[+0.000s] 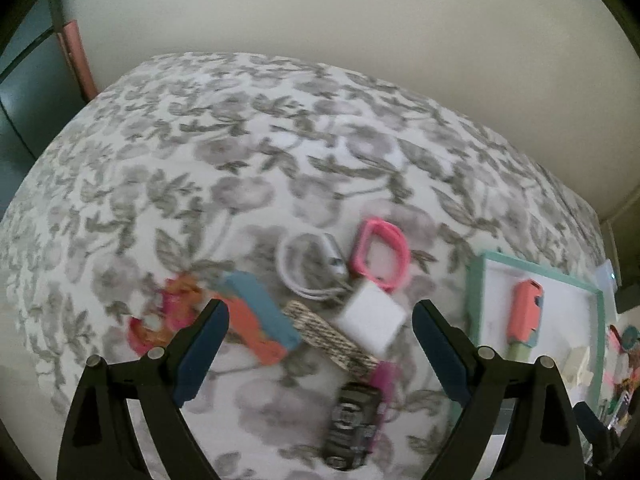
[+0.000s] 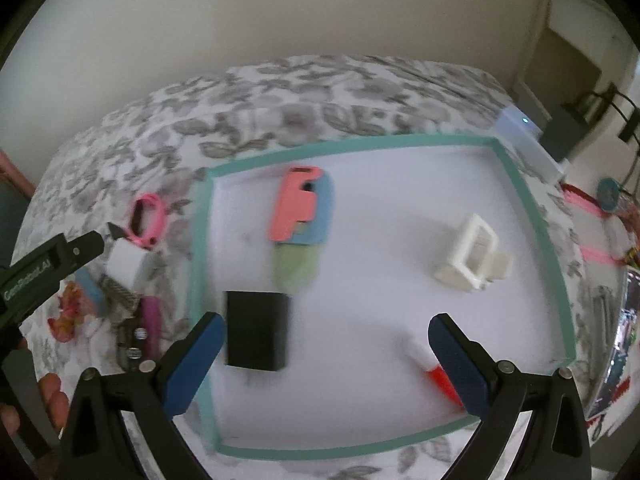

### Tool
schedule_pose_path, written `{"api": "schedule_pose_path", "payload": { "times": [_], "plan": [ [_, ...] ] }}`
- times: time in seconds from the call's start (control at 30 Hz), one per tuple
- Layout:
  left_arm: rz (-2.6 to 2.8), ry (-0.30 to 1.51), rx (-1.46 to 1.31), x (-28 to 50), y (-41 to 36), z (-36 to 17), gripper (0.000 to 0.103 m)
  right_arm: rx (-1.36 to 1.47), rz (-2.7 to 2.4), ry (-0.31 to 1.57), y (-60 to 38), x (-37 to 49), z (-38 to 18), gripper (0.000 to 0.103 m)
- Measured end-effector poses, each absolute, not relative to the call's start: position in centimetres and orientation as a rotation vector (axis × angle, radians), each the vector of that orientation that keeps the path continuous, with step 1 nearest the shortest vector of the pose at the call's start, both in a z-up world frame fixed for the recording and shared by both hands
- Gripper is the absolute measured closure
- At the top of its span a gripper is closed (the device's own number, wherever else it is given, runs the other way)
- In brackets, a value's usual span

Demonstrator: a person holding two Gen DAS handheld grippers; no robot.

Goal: Organize rigid objects
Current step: 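Move both tools back over the objects beside the tray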

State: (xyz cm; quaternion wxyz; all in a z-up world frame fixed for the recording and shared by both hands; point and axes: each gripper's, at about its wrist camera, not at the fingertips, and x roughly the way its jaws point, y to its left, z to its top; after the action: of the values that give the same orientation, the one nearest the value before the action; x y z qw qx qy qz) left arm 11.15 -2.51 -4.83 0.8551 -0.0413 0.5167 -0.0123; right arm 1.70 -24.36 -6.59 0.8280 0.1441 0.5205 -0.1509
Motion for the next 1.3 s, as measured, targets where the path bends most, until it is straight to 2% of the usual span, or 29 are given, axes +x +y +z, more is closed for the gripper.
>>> {"api": "schedule_pose_path", "payload": {
  "times": [0.57, 1.17, 1.3],
  "plan": [
    [0.138, 1.1, -0.093, 12.4, 7.0, -4.2, 0.01, 0.268, -0.161, 1.042, -16.9, 4.5, -4.8, 0.0],
    [0.215, 1.123, -0.193, 13.7, 14.3, -5.3, 0.01, 0.23, -0.055, 1.059, -11.2, 7.4, -6.5, 0.0],
    [0.195, 1.139, -0.194, 14.0, 14.6, -5.7, 0.01, 0.251, -0.049, 1.061, -11.1, 7.8, -6.9, 0.005]
  ]
}}
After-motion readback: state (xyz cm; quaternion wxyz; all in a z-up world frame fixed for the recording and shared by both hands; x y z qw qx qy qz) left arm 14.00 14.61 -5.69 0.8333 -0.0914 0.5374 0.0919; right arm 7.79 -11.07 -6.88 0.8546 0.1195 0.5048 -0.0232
